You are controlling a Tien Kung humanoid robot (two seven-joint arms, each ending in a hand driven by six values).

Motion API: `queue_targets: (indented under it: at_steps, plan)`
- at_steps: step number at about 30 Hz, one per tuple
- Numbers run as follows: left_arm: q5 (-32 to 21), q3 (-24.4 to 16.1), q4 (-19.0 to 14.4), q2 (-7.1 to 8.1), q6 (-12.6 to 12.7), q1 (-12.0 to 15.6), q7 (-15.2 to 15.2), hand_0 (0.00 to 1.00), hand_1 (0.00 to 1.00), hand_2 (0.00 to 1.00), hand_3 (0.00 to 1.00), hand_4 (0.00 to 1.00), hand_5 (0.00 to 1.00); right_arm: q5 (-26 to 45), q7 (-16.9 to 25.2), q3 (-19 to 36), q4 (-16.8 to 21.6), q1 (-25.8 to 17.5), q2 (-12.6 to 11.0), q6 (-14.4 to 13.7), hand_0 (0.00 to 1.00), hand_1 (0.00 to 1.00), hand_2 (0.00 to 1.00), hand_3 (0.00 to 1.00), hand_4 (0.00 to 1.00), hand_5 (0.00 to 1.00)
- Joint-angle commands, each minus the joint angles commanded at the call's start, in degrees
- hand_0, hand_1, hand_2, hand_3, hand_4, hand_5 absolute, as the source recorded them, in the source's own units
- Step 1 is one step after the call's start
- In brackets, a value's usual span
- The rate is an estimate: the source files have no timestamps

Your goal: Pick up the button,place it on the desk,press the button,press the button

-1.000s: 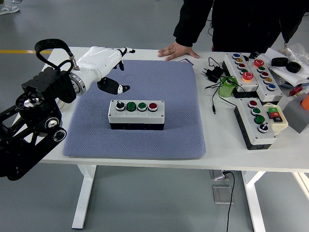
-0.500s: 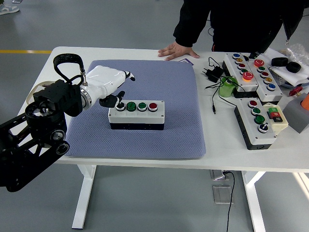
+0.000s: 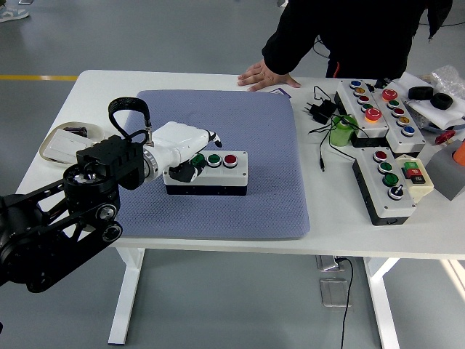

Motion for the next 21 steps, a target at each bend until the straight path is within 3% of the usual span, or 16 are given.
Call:
queue_targets:
  at_steps: [7,21]
  plan:
    - [-0.79,0.90,2.92,-1.05,0.39,-0.52,-0.51,0.015,0.002,0.039,0.805,0.438,0.002,0.31,0.04,-0.24,0.00,-0.05,-0.06,-0.03,0.642,0.508,0.548,0.593,0.249,0.356]
    - [-0.70,1.38,5.60,-0.54,0.06,-0.14,-0.87,0.015,0.002,0.040,0.799,0.441,0.002,0.49,0.21,-0.32,0.00,0.25,-0.09,0.04,0.642,0.508,0.548,0.593,0.249,0.356]
